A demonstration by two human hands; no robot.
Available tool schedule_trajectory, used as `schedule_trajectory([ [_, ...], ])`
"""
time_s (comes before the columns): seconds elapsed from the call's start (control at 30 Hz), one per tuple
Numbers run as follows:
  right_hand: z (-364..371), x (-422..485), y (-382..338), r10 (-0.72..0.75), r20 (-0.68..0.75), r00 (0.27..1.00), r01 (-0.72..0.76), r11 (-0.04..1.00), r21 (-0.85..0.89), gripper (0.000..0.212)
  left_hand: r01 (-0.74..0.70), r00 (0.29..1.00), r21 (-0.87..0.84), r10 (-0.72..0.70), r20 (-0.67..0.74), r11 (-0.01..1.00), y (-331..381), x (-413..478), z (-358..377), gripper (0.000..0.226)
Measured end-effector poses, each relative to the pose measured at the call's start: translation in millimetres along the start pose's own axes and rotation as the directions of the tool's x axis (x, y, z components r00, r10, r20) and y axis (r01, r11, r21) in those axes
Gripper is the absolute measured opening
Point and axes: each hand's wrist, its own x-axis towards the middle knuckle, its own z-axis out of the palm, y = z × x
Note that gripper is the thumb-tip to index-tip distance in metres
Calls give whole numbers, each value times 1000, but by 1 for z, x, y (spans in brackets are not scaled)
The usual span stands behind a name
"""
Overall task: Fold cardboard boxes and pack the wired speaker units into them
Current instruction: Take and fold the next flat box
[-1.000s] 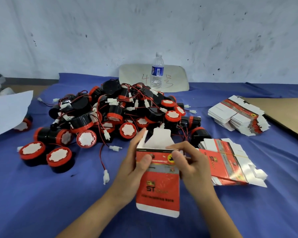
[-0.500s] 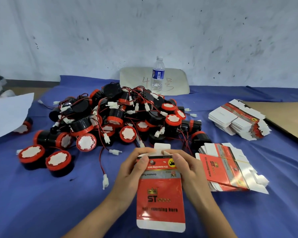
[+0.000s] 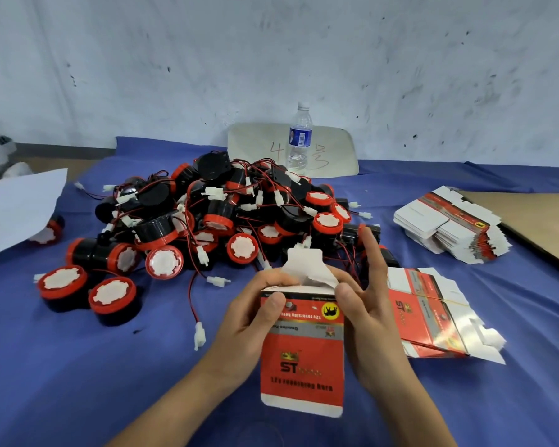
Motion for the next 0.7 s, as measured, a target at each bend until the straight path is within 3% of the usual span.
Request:
schedule_trajectory([
  [0.1,4,-2,1,54,42,998,-55,998,27,57,34,999,-95,-37,-30,995,1,-2,-2,34],
  [0.27,3,-2,-2,10,38,999,-8,998,-62,30,33,999,-159,-36,-16,987,0,-1,0,71],
  [0.5,3,-1,-9,-12,103,995,38,966,-256,61,49,998,-133,-52,-22,990,-1,-2,1,75],
  [0.57,3,-1,-9,-54,112,992,83,956,-280,59,41,999,-119,-44,-25,992,-4,-3,2,67],
  [0.63,3,-1,-8,-69,114,991,103,941,-321,42,33,999,-110,-37,-35,993,-7,-4,2,43],
  [0.7,2,-1,-6,-60,110,992,97,925,-367,33,38,998,-108,-43,-45,993,-8,-4,1,35],
])
